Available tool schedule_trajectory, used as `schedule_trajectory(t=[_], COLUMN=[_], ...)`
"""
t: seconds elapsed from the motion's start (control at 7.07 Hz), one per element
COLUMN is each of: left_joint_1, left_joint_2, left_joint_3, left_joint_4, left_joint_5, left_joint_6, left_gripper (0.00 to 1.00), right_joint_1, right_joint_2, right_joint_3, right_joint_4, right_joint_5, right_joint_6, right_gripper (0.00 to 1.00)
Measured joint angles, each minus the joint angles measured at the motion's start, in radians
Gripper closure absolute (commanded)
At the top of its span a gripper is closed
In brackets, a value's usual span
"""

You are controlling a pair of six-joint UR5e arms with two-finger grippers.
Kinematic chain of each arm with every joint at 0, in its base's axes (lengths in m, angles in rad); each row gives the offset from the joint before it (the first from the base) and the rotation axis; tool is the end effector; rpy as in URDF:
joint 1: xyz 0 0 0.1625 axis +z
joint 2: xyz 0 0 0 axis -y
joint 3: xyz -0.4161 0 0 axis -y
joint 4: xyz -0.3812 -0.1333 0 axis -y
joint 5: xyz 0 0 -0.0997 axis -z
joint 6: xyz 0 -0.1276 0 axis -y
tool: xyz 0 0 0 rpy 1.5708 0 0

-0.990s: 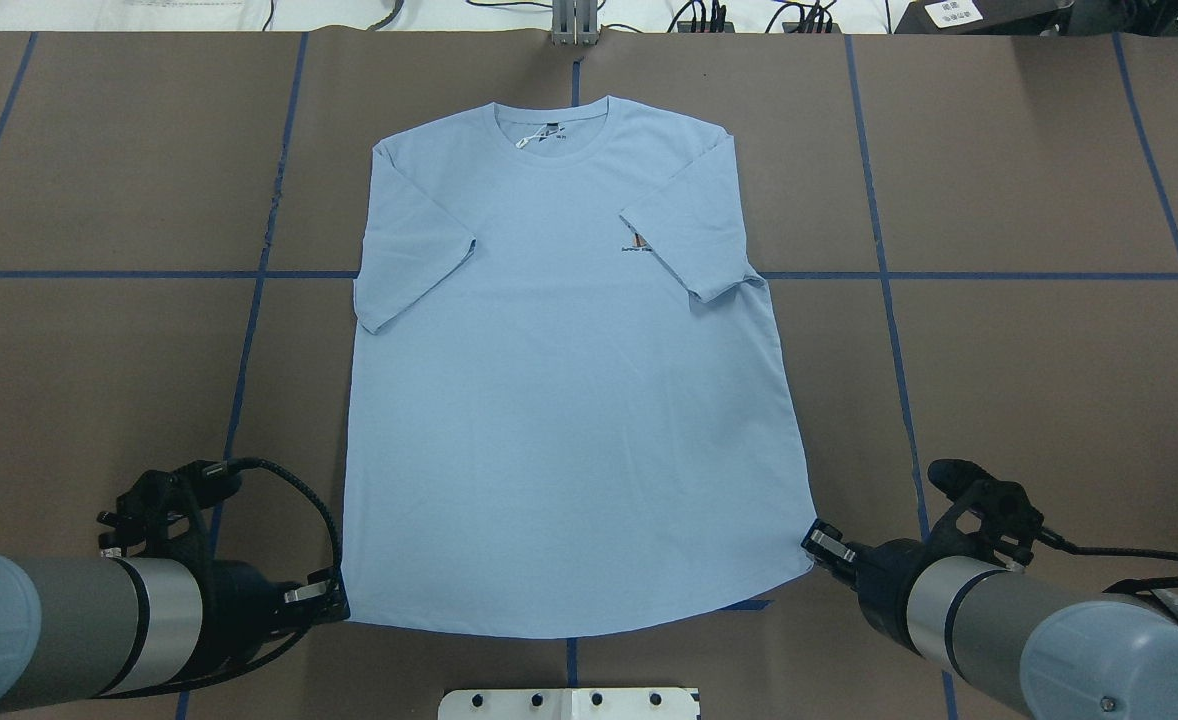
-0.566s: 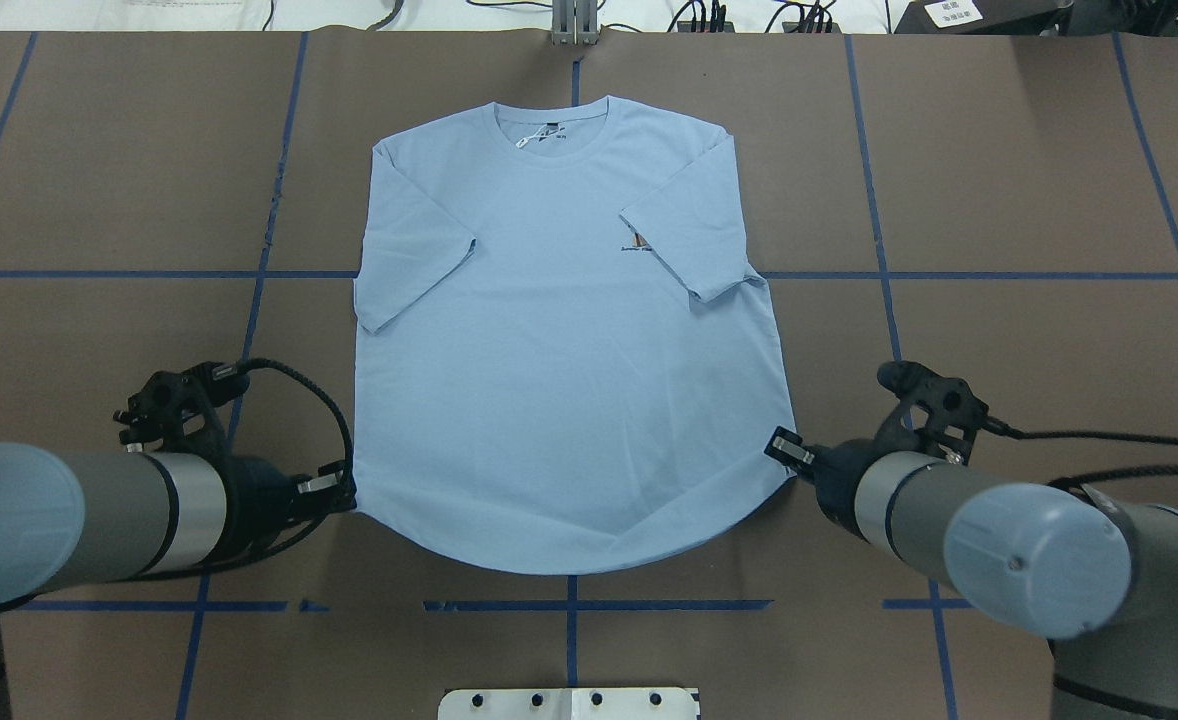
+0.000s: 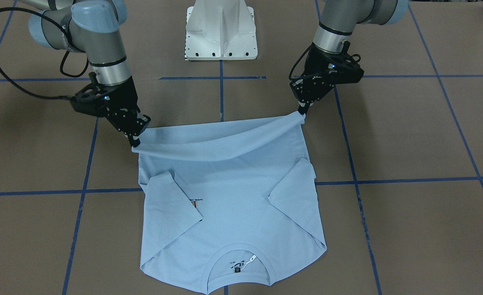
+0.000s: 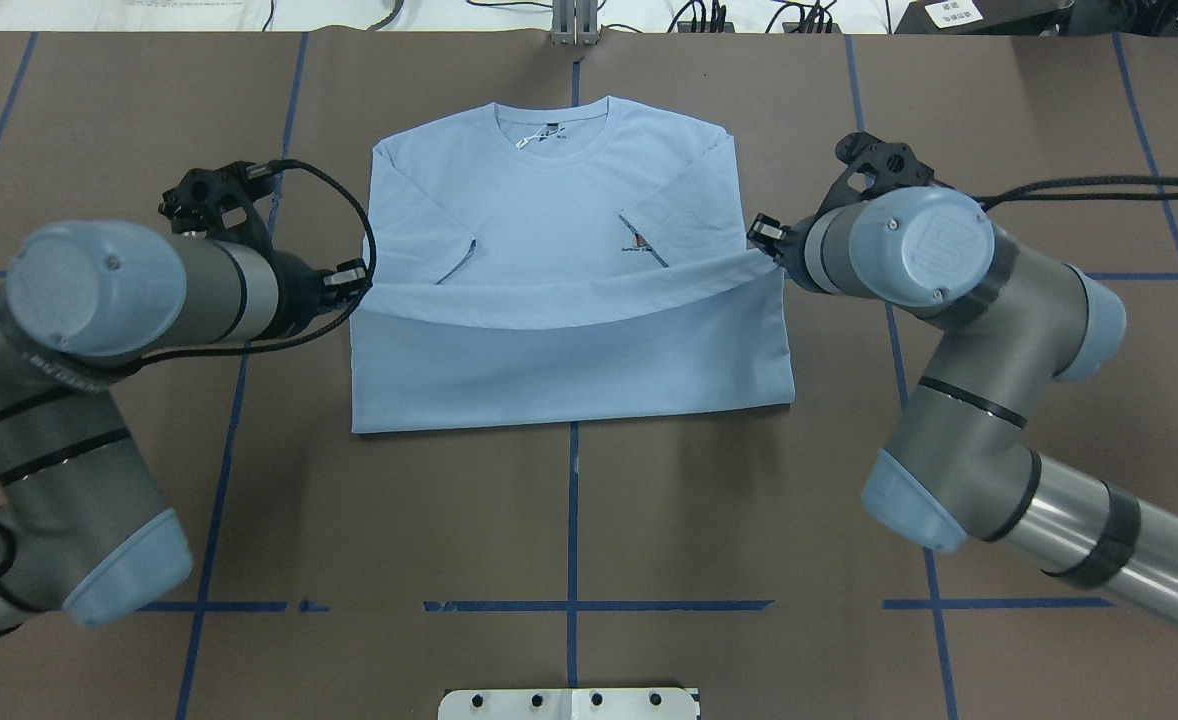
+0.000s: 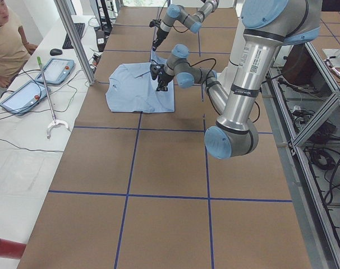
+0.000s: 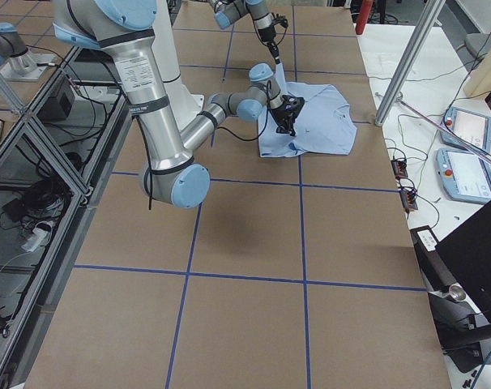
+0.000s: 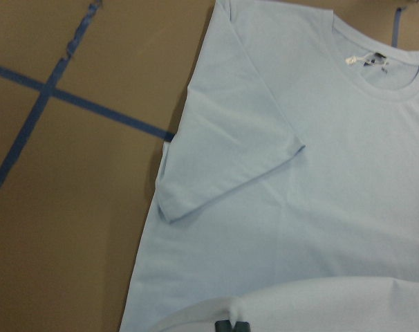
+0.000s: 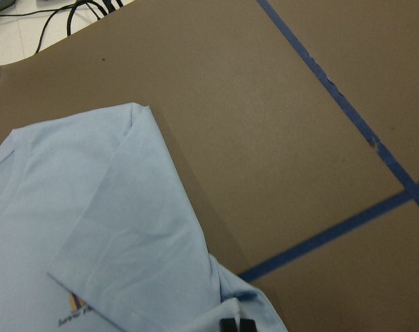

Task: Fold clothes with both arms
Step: 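Lift the hem with both grippers and fold it toward the collar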

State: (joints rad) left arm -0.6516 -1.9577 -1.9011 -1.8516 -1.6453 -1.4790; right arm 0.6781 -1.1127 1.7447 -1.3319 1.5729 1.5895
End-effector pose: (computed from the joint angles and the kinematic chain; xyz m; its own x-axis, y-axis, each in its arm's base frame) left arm 0.4062 -0.4655 0.2825 0.4800 -0.2511 -0.8406 0.5132 0.8575 0.0369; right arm -0.4254 -0.5135 0.3164 0.4898 0.4186 0.7647 -0.6353 0.7721 -0.0157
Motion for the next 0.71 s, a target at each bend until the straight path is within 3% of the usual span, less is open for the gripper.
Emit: schedule_trajectory(t=[0.42, 0.71], left_joint_1=[-0.13, -0.155], left_joint_2=[-0.155, -0.205], left_joint_3=[0.33, 0.446], left_joint_4=[-0.181, -0.249], left_joint_5=[0.01, 0.06], left_joint_6=[0.075, 0.094], left_gripper=[1.0, 1.0], right_joint_1=[0.084, 0.096], right_joint_2=[0.203, 0.299], right_joint_3=[-0.302, -0.44], right_joint_4=[0.008, 0.017], right_joint_5=[0.014, 0.01], right_joint_6=[-0.053, -0.059], right_gripper=[1.0, 1.0])
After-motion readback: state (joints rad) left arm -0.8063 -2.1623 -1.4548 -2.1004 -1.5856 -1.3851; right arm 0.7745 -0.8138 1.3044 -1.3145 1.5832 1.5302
